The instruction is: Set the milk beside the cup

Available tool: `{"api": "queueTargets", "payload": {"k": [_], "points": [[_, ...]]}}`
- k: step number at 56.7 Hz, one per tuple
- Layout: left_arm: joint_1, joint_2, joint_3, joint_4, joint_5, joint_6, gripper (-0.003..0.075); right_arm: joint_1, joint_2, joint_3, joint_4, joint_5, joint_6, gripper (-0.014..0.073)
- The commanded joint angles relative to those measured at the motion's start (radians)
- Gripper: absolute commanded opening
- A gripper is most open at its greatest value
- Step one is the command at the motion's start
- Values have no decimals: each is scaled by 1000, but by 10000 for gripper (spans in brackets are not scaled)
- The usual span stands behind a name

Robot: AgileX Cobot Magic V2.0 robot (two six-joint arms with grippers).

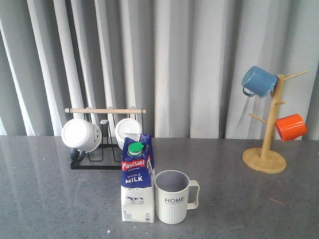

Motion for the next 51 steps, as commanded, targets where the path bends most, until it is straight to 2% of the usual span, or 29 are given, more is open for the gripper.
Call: {"api": "queueTargets", "payload": {"k": [1,17,51], "points": [[-6,-11,-21,-10,-71,-3,-6,-5,-17,10,-3,-67,-10,-8],[-6,-11,-21,-10,-71,-3,-6,-6,-17,10,-60,-67,-10,-8],[-6,-11,-21,-10,-71,-2,-6,-5,-17,10,-59,-67,-10,-8]]}}
